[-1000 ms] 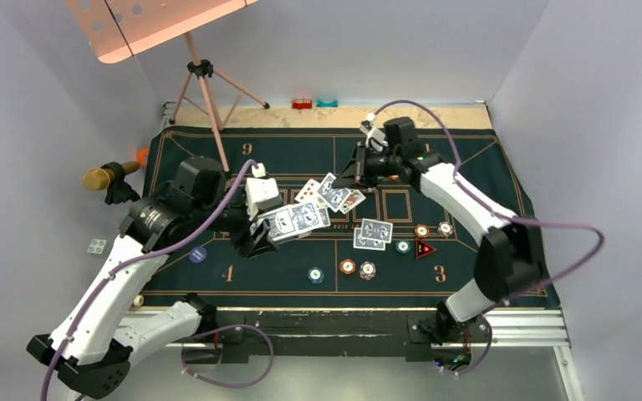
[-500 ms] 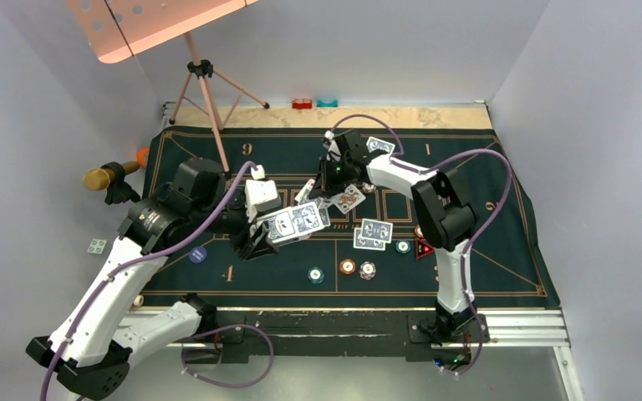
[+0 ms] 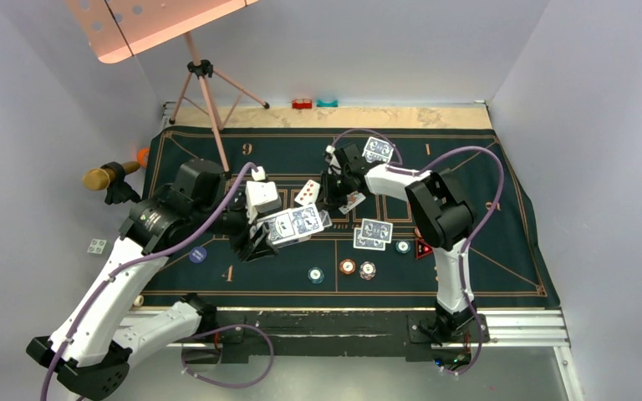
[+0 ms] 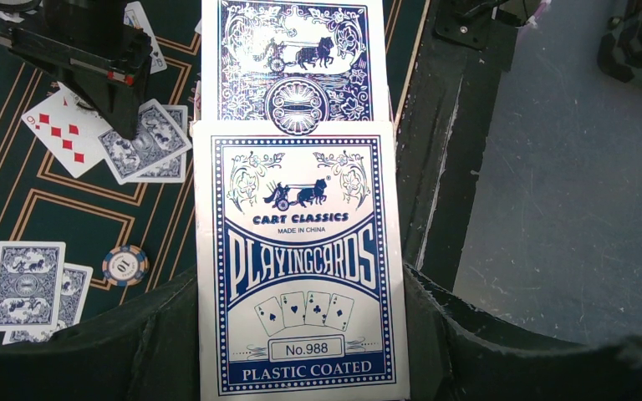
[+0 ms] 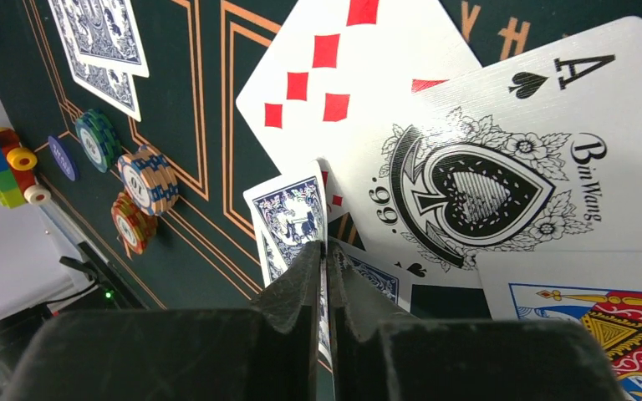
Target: Distribute texas hold em gaming equipment
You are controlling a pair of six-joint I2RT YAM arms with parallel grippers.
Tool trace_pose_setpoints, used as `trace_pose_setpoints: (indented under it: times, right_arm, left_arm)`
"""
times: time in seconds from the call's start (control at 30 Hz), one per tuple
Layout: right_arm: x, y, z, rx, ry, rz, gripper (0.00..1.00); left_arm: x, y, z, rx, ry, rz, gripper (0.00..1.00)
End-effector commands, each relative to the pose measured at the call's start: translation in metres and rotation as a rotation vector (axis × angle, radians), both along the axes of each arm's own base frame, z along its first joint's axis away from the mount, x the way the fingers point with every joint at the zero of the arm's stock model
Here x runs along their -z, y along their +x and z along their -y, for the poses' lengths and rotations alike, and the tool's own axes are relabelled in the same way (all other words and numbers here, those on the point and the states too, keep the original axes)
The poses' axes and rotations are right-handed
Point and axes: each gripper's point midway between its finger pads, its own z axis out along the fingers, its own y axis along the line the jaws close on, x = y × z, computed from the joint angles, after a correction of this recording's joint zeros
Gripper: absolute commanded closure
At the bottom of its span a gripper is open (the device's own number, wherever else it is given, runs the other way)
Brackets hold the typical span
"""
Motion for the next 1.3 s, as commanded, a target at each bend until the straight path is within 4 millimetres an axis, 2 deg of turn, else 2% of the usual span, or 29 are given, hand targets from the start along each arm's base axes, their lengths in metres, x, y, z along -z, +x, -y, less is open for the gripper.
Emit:
trace_pose_setpoints:
  times: [0.0,0.27,0.37,0.63,0.87,1.03,1.13,1.27]
  right_arm:
    - [-0.013,-0.005,-0.001,-0.018,-0.011,0.069,0.88]
    - [-0.018,-0.008,0.006,-0.03,-0.054,0.088,0.76]
    - [-0.027,-0.01,0.009,-0.032,-0.061,0.104,0.69]
    - [-0.065,-0.017,0.019,-0.037,-0.071,0.18,0.53]
    - [-0.111,-0.028,0.037,-0.001,-0.058,0.266,0.27]
    - [-0.141,-0.037,0.054,0.023,-0.049,0.306,0.2]
    - [-0.159,-0.042,0.066,0.036,-0.016,0.315,0.19]
    - [-0.173,-0.052,0.075,0.027,0.022,0.311,0.18]
  left_arm:
    - [-0.009,0.0,0.004,0.019,-0.044,0.027,1.0]
    - [-0.008,0.0,0.003,0.015,-0.04,0.028,1.0]
    - [-0.007,0.0,0.003,0.014,-0.04,0.029,1.0]
    - [-0.008,0.0,0.004,0.016,-0.041,0.028,1.0]
    - [-0.003,0.0,0.003,0.021,-0.033,0.026,1.0]
    - [0.019,0.001,0.001,0.032,-0.003,0.02,1.0]
    - [0.038,0.003,0.0,0.048,0.021,0.02,1.0]
    - [0.068,0.007,-0.002,0.058,0.064,0.013,1.0]
